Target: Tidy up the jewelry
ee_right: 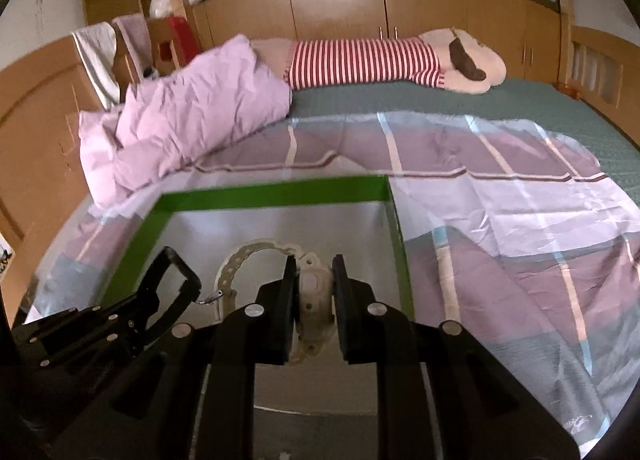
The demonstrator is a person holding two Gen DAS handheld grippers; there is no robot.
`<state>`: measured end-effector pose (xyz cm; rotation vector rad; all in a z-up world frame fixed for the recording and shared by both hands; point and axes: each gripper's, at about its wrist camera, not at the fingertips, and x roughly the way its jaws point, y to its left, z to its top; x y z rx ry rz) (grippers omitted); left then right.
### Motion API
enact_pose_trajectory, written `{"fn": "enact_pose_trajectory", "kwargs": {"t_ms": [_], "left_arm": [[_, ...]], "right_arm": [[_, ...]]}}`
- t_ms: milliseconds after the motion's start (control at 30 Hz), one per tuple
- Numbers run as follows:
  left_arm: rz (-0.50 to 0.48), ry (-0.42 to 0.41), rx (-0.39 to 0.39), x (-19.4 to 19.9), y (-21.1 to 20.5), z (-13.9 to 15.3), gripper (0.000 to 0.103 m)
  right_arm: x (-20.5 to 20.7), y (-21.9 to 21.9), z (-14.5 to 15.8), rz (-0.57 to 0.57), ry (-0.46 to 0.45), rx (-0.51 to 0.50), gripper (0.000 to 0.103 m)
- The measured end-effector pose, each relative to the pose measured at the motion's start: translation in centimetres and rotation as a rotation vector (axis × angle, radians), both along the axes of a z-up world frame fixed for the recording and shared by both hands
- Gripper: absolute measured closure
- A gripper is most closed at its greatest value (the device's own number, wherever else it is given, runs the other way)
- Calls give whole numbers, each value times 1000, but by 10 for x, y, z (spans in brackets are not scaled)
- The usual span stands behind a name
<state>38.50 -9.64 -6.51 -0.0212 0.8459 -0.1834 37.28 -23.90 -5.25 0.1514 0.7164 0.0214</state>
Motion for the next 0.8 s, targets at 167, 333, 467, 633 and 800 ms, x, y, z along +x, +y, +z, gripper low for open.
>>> {"fn": "enact_pose_trajectory", "kwargs": {"t_ms": [167, 333, 467, 633, 800], "left_arm": [[7, -7, -10, 4, 5, 2, 99], [54, -167, -10, -15, 14, 35, 4], [22, -360, -10, -53, 25, 100, 4], [28, -541, -120, -131, 56, 175, 4], [24, -543, -103, -195, 74, 179, 4]], "right_arm": [[5, 4, -8, -1, 31, -6, 83], [-15, -3, 23, -17, -70, -5, 36], [-51, -16, 82, -33, -221, 56, 26], [-133, -13, 142, -22, -375, 48, 19], [-197, -11, 140, -53, -346, -29, 10]]}}
